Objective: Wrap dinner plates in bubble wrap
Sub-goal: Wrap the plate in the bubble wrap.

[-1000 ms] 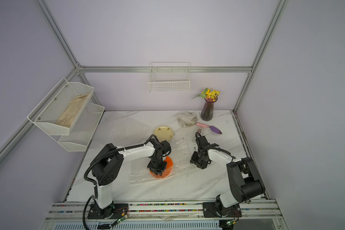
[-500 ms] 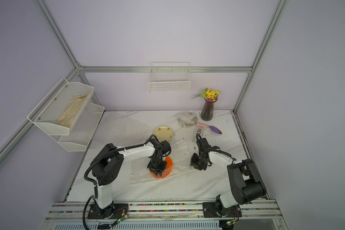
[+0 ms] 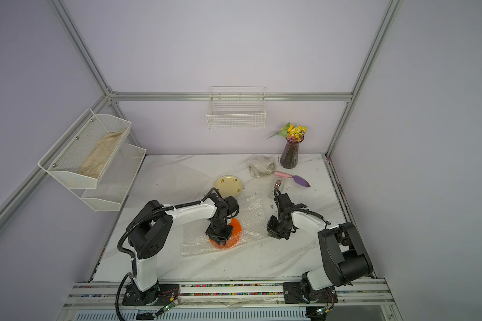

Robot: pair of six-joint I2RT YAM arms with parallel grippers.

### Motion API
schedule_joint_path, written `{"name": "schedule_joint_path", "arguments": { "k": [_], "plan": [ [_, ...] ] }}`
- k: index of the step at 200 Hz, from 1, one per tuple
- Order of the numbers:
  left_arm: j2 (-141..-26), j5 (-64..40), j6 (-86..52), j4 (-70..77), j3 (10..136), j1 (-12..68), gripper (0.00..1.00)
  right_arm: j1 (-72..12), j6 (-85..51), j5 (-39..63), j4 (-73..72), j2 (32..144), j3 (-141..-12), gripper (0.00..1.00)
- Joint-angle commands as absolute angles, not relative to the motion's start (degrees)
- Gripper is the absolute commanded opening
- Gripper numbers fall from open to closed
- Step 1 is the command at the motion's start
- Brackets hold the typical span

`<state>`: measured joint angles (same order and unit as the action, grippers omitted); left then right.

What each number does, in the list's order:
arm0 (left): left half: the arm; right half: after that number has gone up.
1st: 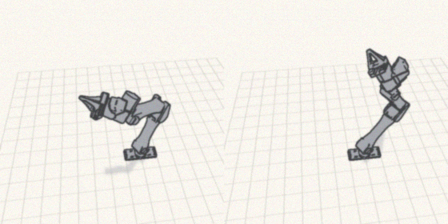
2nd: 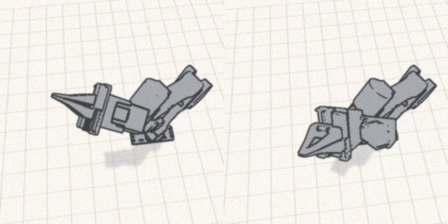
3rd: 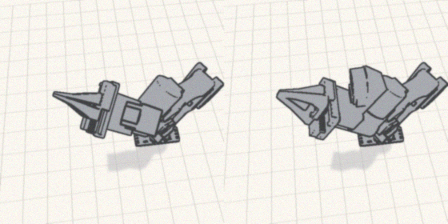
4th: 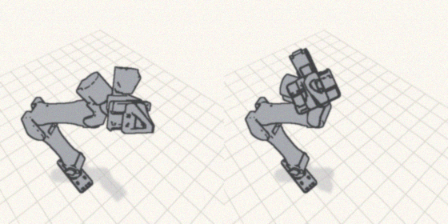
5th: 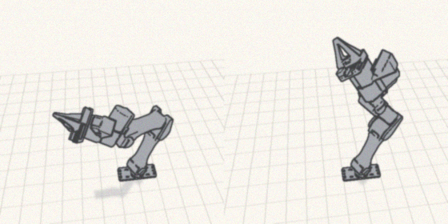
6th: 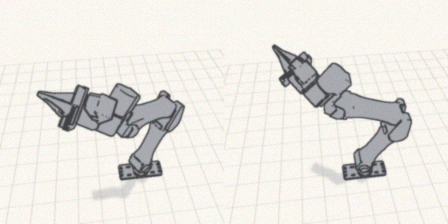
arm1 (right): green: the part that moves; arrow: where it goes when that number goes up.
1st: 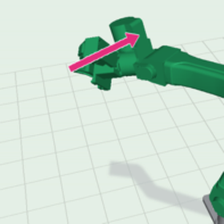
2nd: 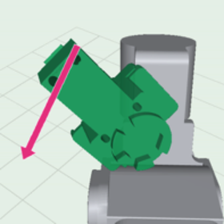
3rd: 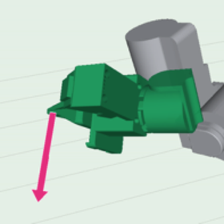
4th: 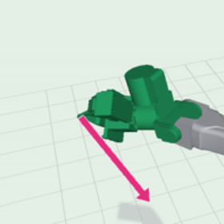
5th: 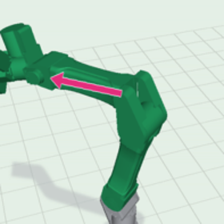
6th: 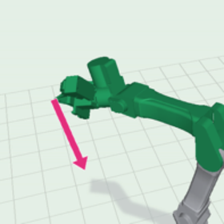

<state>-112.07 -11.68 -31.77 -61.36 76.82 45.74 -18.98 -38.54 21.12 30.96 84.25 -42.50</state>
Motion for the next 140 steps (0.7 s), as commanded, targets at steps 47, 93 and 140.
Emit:
{"name": "schedule_joint_path", "arguments": {
  "k": [47, 93, 140],
  "plan": [
    [-110.06, -16.3, -31.9, -48.99, 68.85, 42.88, 0.19, -29.02, -44.43, 29.4, 19.02, 76.93, -49.34, 0.0],
    [-108.54, -20.05, -32.13, -45.64, 65.85, 41.29, 0.15, -40.74, -52.26, 39.13, 3.43, 87.16, -50.62, 0.0],
    [-104.1, -28.45, -35.87, -37.09, 60.15, 36.73, 0.13, -42.88, -54.76, 42.91, 0.9, 97.62, -50.03, 0.0]
  ]
}}
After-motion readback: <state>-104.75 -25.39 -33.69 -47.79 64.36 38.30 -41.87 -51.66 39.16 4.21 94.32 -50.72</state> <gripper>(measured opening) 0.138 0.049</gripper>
